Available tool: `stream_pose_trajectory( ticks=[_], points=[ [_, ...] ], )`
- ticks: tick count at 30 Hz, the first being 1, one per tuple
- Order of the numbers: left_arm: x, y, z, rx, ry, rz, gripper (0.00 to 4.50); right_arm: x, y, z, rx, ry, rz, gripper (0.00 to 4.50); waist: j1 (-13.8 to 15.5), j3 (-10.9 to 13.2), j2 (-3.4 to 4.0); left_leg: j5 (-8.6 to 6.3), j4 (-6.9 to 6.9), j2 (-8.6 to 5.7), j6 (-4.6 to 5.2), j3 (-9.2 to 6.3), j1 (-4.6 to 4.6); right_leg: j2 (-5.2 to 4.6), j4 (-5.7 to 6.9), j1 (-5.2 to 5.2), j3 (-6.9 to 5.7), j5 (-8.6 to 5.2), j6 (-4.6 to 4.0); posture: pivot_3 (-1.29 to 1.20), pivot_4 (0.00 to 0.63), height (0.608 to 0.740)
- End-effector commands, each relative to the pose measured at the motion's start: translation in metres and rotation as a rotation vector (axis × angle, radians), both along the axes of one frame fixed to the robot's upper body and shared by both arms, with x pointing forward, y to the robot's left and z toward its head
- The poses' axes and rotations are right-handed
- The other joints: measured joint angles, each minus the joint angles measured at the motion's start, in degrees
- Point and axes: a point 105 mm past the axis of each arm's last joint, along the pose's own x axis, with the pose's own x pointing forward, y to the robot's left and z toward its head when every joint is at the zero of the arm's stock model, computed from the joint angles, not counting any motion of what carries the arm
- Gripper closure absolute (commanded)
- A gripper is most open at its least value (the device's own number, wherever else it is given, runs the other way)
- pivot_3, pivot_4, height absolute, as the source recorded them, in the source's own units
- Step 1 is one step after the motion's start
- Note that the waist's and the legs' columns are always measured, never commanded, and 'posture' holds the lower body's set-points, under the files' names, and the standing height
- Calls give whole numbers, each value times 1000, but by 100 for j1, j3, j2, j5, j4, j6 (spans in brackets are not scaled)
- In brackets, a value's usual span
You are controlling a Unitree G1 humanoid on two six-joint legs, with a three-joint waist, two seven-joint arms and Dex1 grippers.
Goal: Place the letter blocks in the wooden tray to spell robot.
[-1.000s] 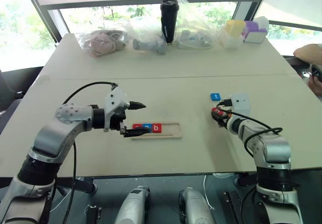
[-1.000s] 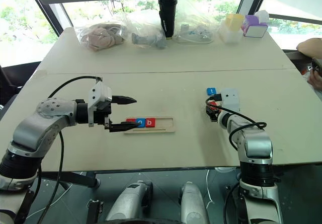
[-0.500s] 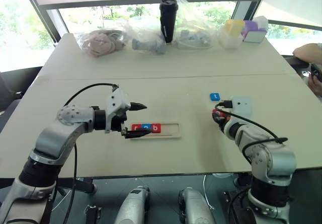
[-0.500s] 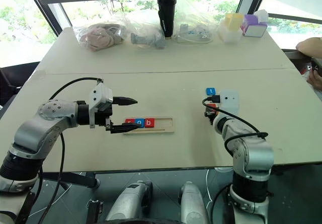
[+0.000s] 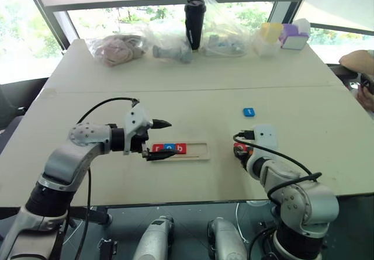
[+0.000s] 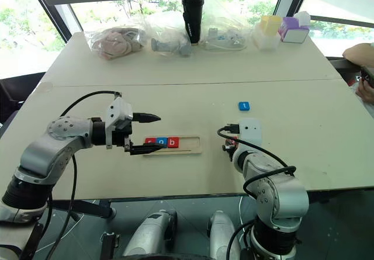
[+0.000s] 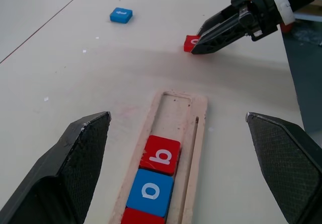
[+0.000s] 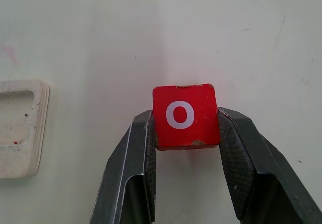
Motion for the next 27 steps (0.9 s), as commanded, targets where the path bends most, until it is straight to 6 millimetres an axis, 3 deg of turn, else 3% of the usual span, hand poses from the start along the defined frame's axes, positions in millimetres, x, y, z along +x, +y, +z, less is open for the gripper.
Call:
stream_pose_trajectory(
  ticks=[1,4,5,8,10,11,12,17,23,27],
  points=[
    [0,3,6,7,-36,2,0,-4,3,-1,29,17,6,1927,1,0,0,0,0,0,0,0,0,0,0,0,0,0,0,0,150,740],
    [1,4,5,6,-34,11,0,-3,3,-1,25,20,21,391,1,-1,-1,0,1,0,-1,0,1,0,-2,2,-1,0,0,0,150,740],
    [1,5,5,8,-34,14,0,-3,3,0,27,17,36,80,6,-1,-1,-3,1,0,-4,0,1,-1,-3,2,-1,0,0,0,150,740],
    [1,6,4,9,-33,19,0,0,4,8,28,-19,118,80,11,0,0,-7,3,0,-12,-2,1,-4,-13,-1,-7,0,-1,0,150,740],
    [1,8,5,14,-29,20,0,12,4,46,-58,-237,343,80,6,7,11,-8,2,-1,-13,-2,-1,-7,-24,0,-8,2,-3,0,150,740],
    [1,10,5,18,-26,19,0,11,7,71,-137,-387,532,80,5,11,16,-8,4,-2,-13,2,-6,-9,-33,5,-9,3,-3,0,150,740],
    [1,11,5,24,-22,16,0,3,8,81,-215,-449,712,80,10,14,22,-8,3,-8,-12,6,-9,-16,-43,10,-10,4,-2,0,150,740],
    [-5,18,5,87,-29,-18,0,11,-31,67,-370,-388,961,80,-8,6,-7,-15,-10,7,14,12,2,-5,-80,45,-27,-2,9,0,150,740],
    [-20,28,18,98,-25,-44,0,20,-50,42,-328,-292,1101,80,8,9,-5,-15,-1,8,15,18,-2,-7,-74,37,-17,1,6,0,150,740],
    [-24,31,20,127,-26,-35,0,21,-51,29,-324,-246,1165,80,22,9,-5,-17,9,6,12,16,-2,-21,-74,42,-18,4,0,0,150,740]
  ],
)
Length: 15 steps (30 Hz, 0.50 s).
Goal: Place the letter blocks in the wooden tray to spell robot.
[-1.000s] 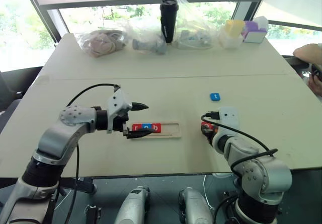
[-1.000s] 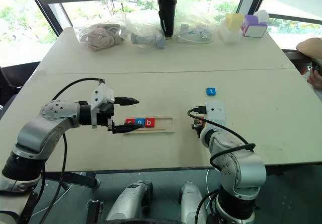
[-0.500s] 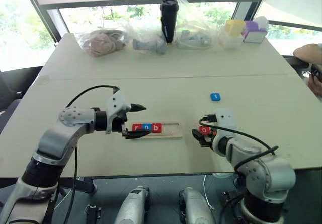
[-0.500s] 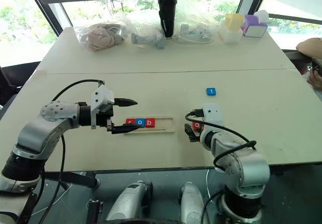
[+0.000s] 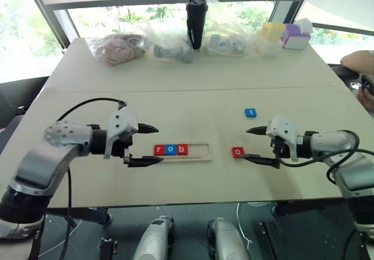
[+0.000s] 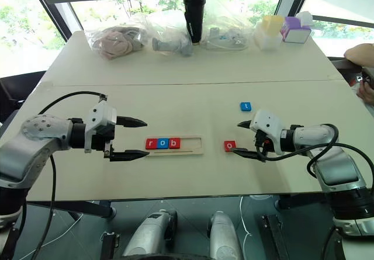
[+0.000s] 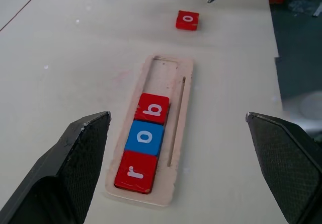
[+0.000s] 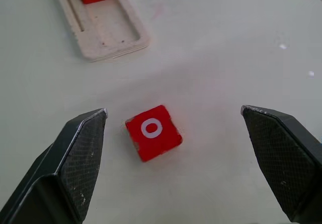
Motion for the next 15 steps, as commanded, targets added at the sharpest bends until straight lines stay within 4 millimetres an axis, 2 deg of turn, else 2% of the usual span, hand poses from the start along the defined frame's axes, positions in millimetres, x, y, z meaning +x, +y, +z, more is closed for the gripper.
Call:
stream_pose_trajectory(
  ticks=[1,6,12,15],
  points=[
    [-5,-1,12,1,-42,-3,0,0,2,0,-33,-11,73,80,4,0,0,0,0,0,0,1,0,-1,0,0,0,0,0,0,150,740],
    [-9,-6,9,-1,-34,4,0,1,7,-12,-73,12,142,80,0,0,0,0,-4,-2,0,1,-1,1,0,-3,1,0,1,0,150,740],
    [-10,-1,4,33,-34,28,0,8,6,-19,-99,30,165,80,-2,0,0,1,-2,-2,0,1,0,9,6,-4,1,1,0,0,150,740],
    [-11,-1,4,31,-32,31,0,12,4,-22,-98,36,158,891,-3,0,0,1,-2,-2,0,1,2,9,7,-4,2,1,0,0,150,740]
  ],
)
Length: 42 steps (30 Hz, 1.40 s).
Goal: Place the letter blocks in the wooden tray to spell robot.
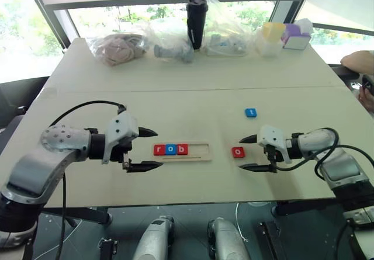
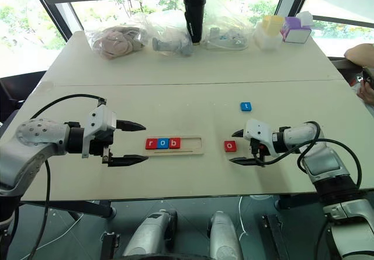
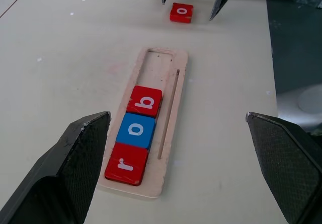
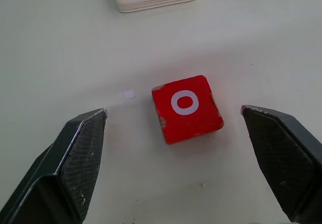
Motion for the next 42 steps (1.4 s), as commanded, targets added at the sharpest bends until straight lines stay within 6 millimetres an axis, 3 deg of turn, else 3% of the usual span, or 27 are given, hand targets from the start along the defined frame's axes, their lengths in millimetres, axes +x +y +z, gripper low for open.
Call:
stream_pose_trajectory(
  ticks=[1,5,10,16,19,23,29,42],
  points=[
    [-2,0,8,1,-36,3,0,6,0,4,2,-24,7,1350,4,0,0,0,0,0,0,0,0,0,0,-1,0,0,0,0,150,740],
    [-1,0,8,1,-40,11,0,9,2,5,21,-15,7,3359,4,0,0,1,0,0,0,0,0,3,2,0,1,0,1,0,150,740],
    [1,3,8,3,-43,21,0,12,11,16,45,-23,-2,3358,2,0,0,1,1,0,-1,0,1,4,8,-1,1,0,1,0,150,740],
    [2,3,8,-3,-39,24,0,14,54,50,110,-89,83,3358,-18,0,0,2,1,2,-2,0,1,7,23,-12,8,0,1,0,150,740],
    [2,1,7,-8,-35,21,0,10,80,55,116,-98,155,3358,-8,0,0,2,0,2,-2,-3,1,10,25,-13,7,0,0,0,150,740],
    [2,0,5,-10,-38,27,0,13,111,47,92,-99,197,3358,-4,0,0,3,2,2,-3,-2,1,10,24,-13,8,0,0,0,150,740],
    [3,2,4,-9,-42,48,0,17,128,31,52,-89,238,3358,-2,0,0,4,5,-2,-5,-1,0,10,24,-10,7,1,1,0,150,740],
    [2,2,1,-13,-49,79,0,27,132,21,33,-84,246,3358,-18,0,0,15,6,1,-21,-4,6,15,74,-31,10,0,0,0,150,740]
  ],
)
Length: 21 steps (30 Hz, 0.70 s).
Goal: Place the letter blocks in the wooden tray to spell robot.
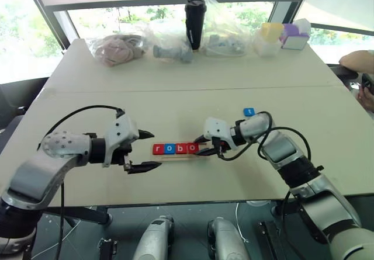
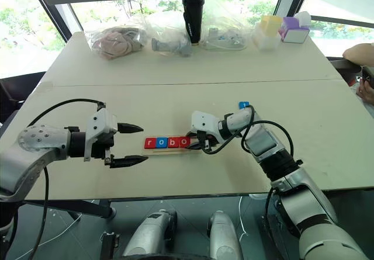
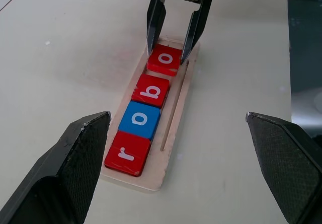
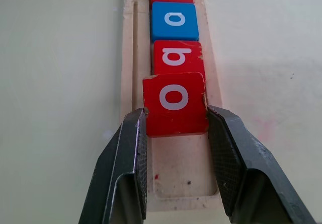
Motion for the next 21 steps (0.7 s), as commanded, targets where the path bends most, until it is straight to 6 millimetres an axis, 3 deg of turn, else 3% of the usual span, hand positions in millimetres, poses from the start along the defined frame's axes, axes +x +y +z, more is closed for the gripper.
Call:
stream_pose_trajectory(
  ticks=[1,11,21],
  points=[
    [-1,0,9,-9,-47,3,0,6,4,11,24,-46,2,3358,3,0,0,0,0,0,-1,0,0,0,1,0,0,0,0,0,150,740],
    [3,-3,12,-25,-53,4,0,11,3,9,22,-52,-15,3358,0,0,0,3,0,0,-3,-1,0,3,3,0,1,0,1,0,150,740],
    [3,-3,10,-27,-48,2,0,8,-2,20,53,-53,-12,3358,1,0,0,4,0,0,-4,-2,0,5,3,1,2,1,1,0,150,740]
  ],
)
